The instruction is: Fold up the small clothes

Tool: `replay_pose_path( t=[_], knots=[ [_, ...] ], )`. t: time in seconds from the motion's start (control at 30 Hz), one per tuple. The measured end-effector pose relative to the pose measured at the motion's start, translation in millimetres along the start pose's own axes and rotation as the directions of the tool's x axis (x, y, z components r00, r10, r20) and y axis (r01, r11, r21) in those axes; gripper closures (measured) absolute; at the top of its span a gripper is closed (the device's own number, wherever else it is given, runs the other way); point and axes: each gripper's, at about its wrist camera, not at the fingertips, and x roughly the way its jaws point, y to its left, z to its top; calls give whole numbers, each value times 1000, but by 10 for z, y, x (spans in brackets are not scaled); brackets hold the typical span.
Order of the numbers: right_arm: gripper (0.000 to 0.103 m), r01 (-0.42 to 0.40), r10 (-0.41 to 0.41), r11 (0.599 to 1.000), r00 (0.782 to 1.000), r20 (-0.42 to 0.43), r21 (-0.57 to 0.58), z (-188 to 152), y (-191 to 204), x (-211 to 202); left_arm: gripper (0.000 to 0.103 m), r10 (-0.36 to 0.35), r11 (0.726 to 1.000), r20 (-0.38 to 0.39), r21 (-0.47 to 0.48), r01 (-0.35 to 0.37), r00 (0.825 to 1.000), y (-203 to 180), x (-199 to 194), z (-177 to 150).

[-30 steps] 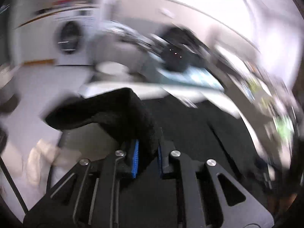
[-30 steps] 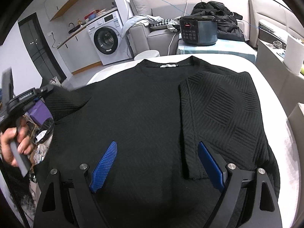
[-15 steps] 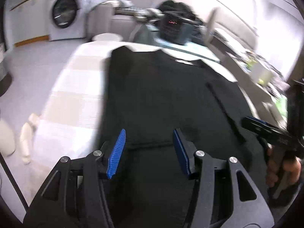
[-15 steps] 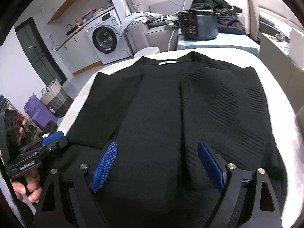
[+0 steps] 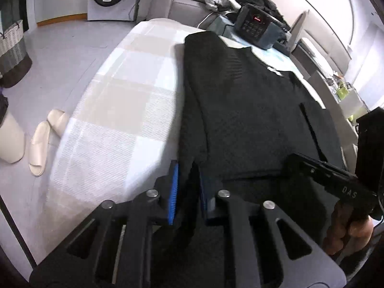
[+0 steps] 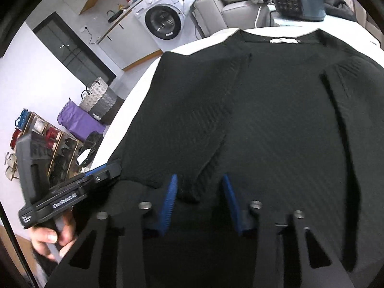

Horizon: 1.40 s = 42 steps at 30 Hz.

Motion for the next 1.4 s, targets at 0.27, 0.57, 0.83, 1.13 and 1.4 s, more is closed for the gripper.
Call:
replay_pose_path(
  t=[0.27, 0.57, 0.83, 1.13, 1.4],
  knots=[
    [97, -22, 17, 995, 998, -59, -96, -78, 313, 104, 90, 37, 999, -4, -1, -37, 999, 58, -124, 19],
    [84, 11, -11, 1000, 1000, -21, -5, -55, 71, -33, 75, 15, 1000, 16, 11, -16, 1000, -65, -89, 218],
    [96, -47, 47, 999, 998, -49, -8, -112, 132, 113, 74, 26, 999, -4, 42, -26, 1000, -149, -32, 166],
    [59, 48, -47, 998, 999, 18, -43, -236, 87, -404, 54, 58, 996, 8, 61, -58, 998, 3, -413, -150],
    [15, 202, -198, 979, 969, 146, -12, -599, -242, -1269, 1, 62, 995, 120, 69, -70, 991, -10, -1022, -590]
  ],
)
